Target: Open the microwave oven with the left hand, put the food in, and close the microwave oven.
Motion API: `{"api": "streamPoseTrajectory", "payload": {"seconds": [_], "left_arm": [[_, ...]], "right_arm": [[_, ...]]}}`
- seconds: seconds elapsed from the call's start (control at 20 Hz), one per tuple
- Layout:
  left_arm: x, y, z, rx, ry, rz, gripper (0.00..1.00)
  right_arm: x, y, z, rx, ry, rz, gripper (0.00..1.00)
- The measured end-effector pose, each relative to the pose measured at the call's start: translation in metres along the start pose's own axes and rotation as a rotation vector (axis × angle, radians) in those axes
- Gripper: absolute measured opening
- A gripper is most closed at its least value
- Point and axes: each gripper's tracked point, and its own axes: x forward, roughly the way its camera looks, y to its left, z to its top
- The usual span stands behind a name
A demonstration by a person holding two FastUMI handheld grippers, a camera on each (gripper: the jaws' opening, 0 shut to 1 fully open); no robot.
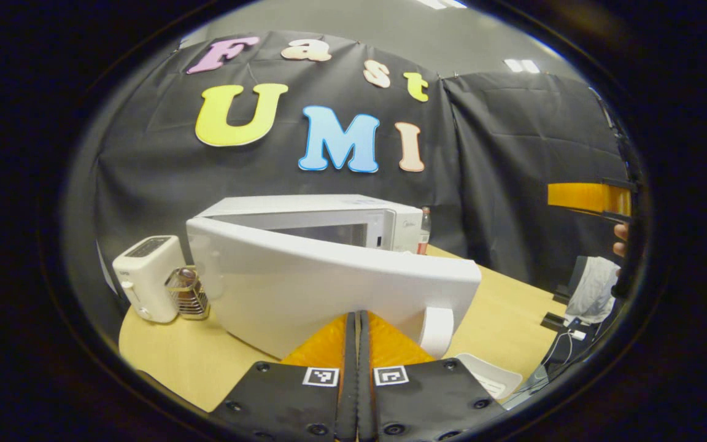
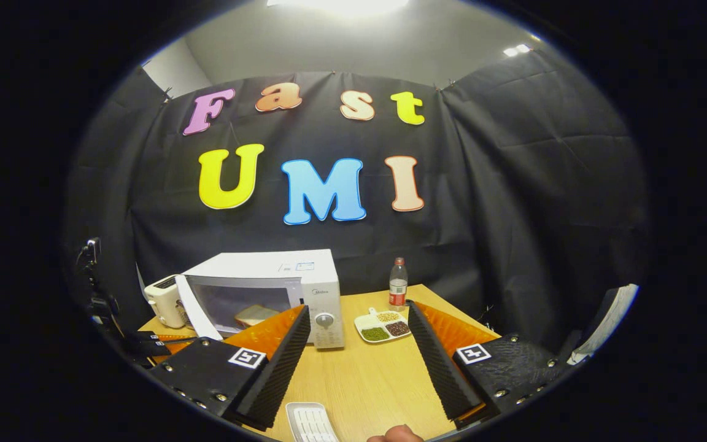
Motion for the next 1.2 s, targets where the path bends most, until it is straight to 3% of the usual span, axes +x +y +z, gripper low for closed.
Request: {"api": "streamPoseTrajectory", "payload": {"seconds": [0.3,0.55,0.85,1.1,1.2], "left_arm": [[0.056,0.006,0.018,-0.068,-0.005,0.042,0.07],[0.093,0.009,0.032,-0.044,-0.027,0.050,0.10],[0.127,0.027,0.028,-0.011,0.000,0.110,0.05],[0.146,0.046,0.034,0.001,-0.001,0.164,0.10],[0.150,0.059,0.037,0.005,0.002,0.193,0.07]], "right_arm": [[-0.012,-0.029,-0.012,0.014,0.036,-0.076,0.97],[-0.019,-0.048,-0.014,0.005,0.047,-0.126,0.97],[-0.019,-0.058,-0.022,-0.003,0.073,-0.153,0.97],[-0.022,-0.061,-0.025,-0.017,0.075,-0.164,0.97],[-0.020,-0.060,-0.031,-0.007,0.094,-0.156,0.97]]}}
